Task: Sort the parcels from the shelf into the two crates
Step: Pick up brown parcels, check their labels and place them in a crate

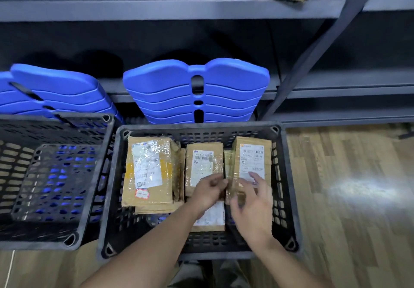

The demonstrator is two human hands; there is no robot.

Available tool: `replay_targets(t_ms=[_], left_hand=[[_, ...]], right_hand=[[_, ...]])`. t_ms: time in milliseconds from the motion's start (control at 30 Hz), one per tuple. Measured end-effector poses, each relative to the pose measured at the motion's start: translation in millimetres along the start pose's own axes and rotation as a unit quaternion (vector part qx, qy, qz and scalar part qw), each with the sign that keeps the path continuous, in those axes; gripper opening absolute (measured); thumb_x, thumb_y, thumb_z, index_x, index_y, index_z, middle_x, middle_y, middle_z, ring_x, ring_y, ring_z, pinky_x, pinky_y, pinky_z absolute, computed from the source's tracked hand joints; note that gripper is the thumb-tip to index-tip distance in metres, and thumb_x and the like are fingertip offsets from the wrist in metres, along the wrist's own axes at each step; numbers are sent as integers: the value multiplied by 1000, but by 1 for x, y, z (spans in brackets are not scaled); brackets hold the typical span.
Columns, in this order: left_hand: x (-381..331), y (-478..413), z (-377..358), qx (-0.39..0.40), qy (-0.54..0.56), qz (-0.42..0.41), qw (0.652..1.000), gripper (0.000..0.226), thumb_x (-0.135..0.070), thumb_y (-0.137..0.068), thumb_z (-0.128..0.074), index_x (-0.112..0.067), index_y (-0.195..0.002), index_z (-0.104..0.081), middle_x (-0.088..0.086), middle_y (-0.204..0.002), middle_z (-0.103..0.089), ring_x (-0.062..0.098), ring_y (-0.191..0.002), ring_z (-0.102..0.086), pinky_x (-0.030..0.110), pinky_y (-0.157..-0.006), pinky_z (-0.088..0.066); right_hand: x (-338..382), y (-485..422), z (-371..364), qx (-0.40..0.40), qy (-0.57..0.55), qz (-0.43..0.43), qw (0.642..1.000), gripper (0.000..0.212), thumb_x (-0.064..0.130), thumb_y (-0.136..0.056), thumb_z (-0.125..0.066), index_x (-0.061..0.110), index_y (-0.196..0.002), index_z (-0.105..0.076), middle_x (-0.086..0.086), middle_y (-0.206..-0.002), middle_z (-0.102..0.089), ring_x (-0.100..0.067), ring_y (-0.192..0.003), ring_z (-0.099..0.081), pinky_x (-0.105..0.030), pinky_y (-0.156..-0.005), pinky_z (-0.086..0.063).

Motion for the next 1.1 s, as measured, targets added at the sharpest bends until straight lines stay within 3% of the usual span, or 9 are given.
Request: replay_targets(t_ms=[100, 200, 333, 533, 667, 800, 933, 1000, 1100], left_hand=[[-11, -6, -26, 41, 33, 18, 998, 61, -38, -97, -72, -36, -151, -43, -8, -136, -59, 12, -116, -65, 40, -103, -55], [-5, -17, -46, 51, -6, 19, 999, 78, -49, -88, -77, -35, -156, -40, -11, -149, -55, 11, -131, -57, 37, -111, -49], [-2, -18, -54, 4, 22, 5, 1000, 78, -37, -93, -73, -31, -161, -34, -7, -156, -51, 14, -138, -52, 40, -118, -44], [1, -11, -56, -20, 44, 5, 999, 69, -29, -100, -68, -30, -161, -35, -9, -158, -47, 13, -143, -47, 36, -119, -41], [-1, -6, -51, -42, 29, -12, 999, 56, -20, -105, -61, -36, -154, -39, -24, -139, -52, 5, -130, -51, 23, -109, -41], [2, -8, -46, -47, 18, -27, 998, 54, -19, -105, -60, -37, -153, -43, -25, -132, -63, 3, -125, -58, 32, -116, -43], [-2, -13, -46, -48, 6, -30, 998, 57, -19, -107, -58, -40, -153, -32, -31, -128, -58, 1, -126, -56, 30, -118, -40], [-3, -14, -46, -47, -3, -39, 998, 58, -21, -107, -57, -42, -152, -26, -35, -126, -55, -2, -123, -55, 21, -113, -40], [-5, -11, -45, -31, -51, -35, 998, 62, -27, -107, -57, -40, -156, -21, -31, -138, -46, 1, -129, -51, 17, -111, -38]], right_hand=[[-26, -7, 7, 34, 21, -98, 994, 58, 16, -83, -81, 7, -136, -61, -20, -151, -43, -39, -136, -45, -51, -102, -49], [-45, -14, 0, 117, 1, -153, 981, 66, 18, -92, -73, 6, -152, -46, -19, -162, -31, -36, -148, -37, -43, -111, -45], [-55, -20, -4, 169, -3, -123, 978, 70, 18, -96, -69, 7, -157, -37, -12, -170, -20, -26, -157, -23, -22, -118, -25], [-58, -24, -5, 188, -14, -85, 978, 70, 20, -93, -73, 11, -155, -44, -2, -173, -12, -18, -159, -18, -17, -116, -23], [-58, -25, -6, 198, -3, -39, 979, 69, 20, -94, -73, 13, -156, -43, 3, -173, -10, -14, -159, -14, -13, -116, -18], [-57, -31, -13, 220, 11, -15, 975, 69, 21, -97, -70, 14, -158, -39, 3, -174, -4, -11, -158, -18, -9, -112, -17], [-60, -43, -21, 243, 33, -11, 969, 64, 13, -101, -62, 7, -159, -35, -8, -173, -7, -24, -161, -9, -20, -120, -18], [-64, -45, -26, 259, 28, -22, 965, 62, 9, -101, -59, 2, -158, -35, -15, -171, -15, -33, -160, -14, -38, -127, -18], [-64, -48, -26, 235, 52, -6, 971, 66, 11, -92, -74, -3, -150, -46, -23, -165, -29, -39, -155, -28, -46, -124, -32]])
Point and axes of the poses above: each hand's wrist, its own y-axis away from the middle knuckle, its own z-axis out of the back of the hand, x = y × z, the point moved 8 cm from there along -y, towards the middle knuckle
